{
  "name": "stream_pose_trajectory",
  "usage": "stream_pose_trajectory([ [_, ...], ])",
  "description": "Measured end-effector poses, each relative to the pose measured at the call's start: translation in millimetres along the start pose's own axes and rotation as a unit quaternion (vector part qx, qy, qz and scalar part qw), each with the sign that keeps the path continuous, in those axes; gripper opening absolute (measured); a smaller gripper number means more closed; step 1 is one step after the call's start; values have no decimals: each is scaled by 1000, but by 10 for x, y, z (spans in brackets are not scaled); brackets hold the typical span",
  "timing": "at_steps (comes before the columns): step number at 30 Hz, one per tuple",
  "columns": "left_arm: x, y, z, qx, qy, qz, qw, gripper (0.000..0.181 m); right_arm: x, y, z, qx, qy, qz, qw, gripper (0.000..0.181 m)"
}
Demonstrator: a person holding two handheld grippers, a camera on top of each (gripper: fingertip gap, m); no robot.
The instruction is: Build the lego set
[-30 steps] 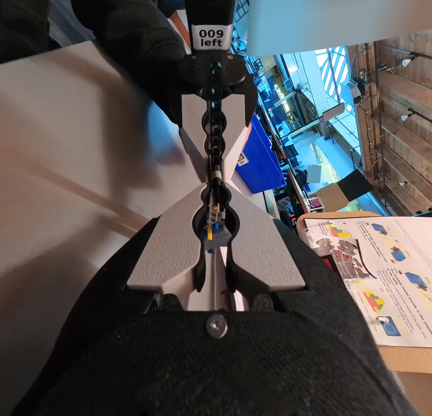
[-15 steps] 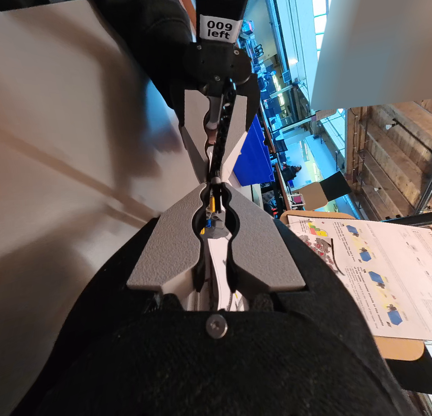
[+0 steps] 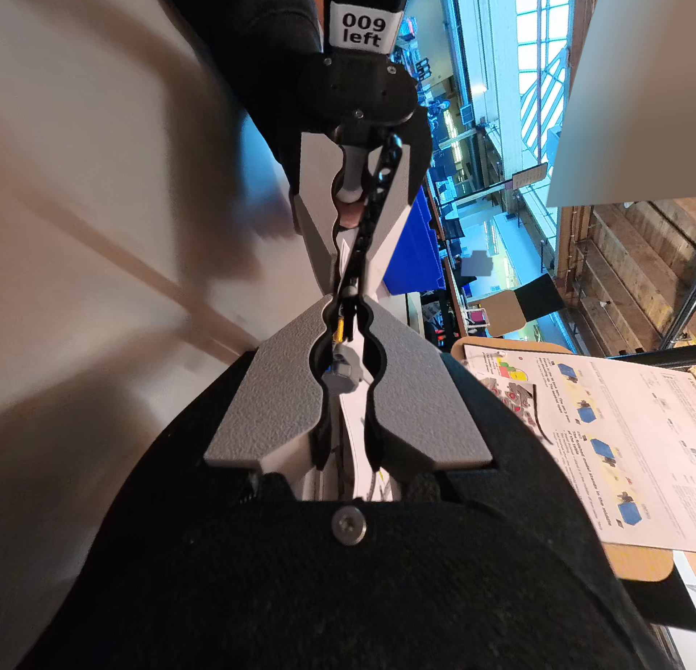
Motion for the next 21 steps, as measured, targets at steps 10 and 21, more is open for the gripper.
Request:
stream_pose_trajectory([
  [10,-12,17,-4,-1,-5,-2,1000,5,11,1,-20,6,-1,0,1000,6],
  [21,-11,39,-37,6,-6,-9,1000,7,30,14,-9,-17,15,-2,1000,9],
])
Point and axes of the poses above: each gripper's, where its closed fingertips meet, x back along the fingers, z out of its top, y = z × x across the jaws, the point moved 1 cm from there along x, back along the fingers, and after that the axes turned 15 degrees about -x, right-handed, at the moved point
